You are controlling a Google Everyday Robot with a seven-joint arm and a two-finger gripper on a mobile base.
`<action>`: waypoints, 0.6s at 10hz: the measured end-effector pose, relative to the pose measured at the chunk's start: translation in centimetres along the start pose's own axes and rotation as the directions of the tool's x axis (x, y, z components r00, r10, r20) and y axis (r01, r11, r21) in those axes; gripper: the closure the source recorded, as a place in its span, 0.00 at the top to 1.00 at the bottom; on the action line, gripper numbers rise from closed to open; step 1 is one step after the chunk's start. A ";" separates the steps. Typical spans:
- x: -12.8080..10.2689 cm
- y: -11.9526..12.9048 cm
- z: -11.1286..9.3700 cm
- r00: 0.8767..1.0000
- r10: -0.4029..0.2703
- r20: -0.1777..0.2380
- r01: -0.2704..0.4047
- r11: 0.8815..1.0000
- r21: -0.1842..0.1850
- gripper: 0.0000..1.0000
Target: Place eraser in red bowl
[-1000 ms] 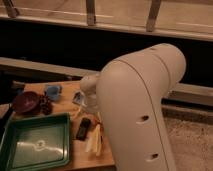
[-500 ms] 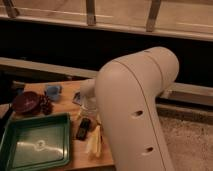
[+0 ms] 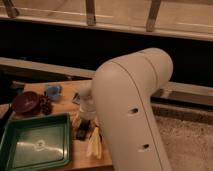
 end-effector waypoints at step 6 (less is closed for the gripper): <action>-0.1 0.6 0.4 1.000 -0.013 -0.015 0.013 0.999 -0.031 0.34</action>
